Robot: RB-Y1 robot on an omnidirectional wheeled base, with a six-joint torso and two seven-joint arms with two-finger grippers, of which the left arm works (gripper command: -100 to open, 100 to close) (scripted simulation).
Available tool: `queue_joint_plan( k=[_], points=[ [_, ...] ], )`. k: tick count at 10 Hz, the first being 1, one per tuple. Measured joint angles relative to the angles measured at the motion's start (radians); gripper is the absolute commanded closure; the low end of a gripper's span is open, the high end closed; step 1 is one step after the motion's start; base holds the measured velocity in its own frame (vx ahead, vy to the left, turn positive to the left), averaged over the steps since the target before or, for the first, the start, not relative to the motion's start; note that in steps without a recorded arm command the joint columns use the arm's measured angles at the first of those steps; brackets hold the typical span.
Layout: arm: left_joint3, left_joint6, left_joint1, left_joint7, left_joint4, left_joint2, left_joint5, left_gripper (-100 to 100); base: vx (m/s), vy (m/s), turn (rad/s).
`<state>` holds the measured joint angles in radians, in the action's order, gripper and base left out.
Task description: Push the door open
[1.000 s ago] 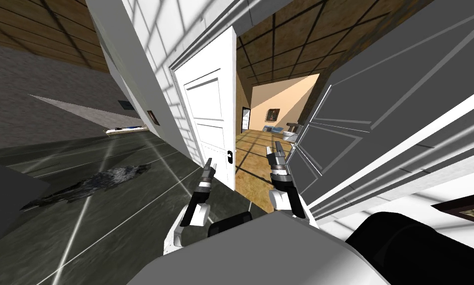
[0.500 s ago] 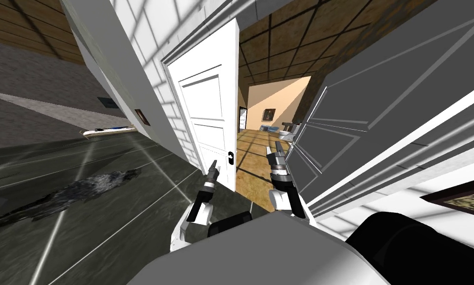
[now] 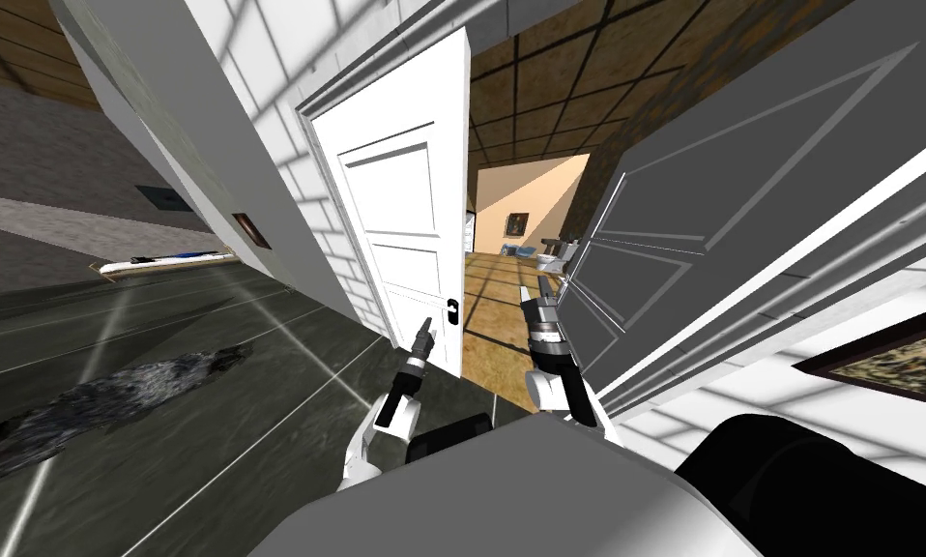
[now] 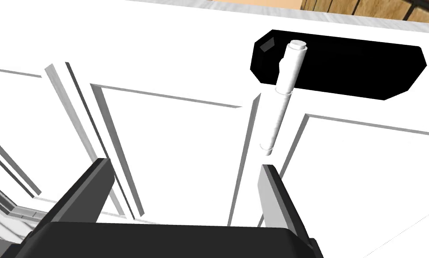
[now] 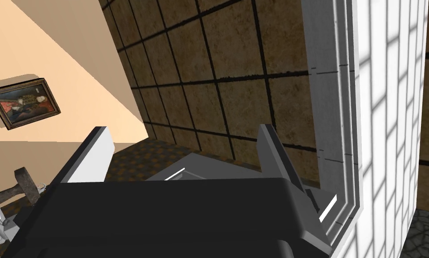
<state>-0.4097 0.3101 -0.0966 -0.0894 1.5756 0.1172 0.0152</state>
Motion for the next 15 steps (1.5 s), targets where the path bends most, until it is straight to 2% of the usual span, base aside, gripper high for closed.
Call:
queue_joint_plan(
  k=[1,3,5,7,9,12,15],
  points=[
    [-0.01,-0.004,0.016,-0.001,-0.034,-0.006,-0.004,-100,0.097,0.137,-0.078],
    [-0.027,-0.006,0.043,-0.007,-0.092,-0.003,-0.006,-100,0.074,0.143,-0.166],
    [-0.051,-0.025,0.069,-0.008,-0.144,-0.008,-0.013,-100,0.12,0.157,-0.115],
    [-0.071,-0.034,0.078,-0.016,-0.173,0.003,-0.015,-100,0.093,0.126,-0.096],
    [-0.082,-0.039,0.097,-0.019,-0.211,0.002,-0.017,-100,0.06,0.074,-0.048],
    [-0.077,-0.038,0.104,-0.019,-0.223,-0.002,-0.017,-100,0.146,-0.08,-0.031],
    [-0.064,-0.035,0.118,-0.016,-0.245,-0.015,-0.016,-100,0.205,-0.11,-0.038]
  ],
)
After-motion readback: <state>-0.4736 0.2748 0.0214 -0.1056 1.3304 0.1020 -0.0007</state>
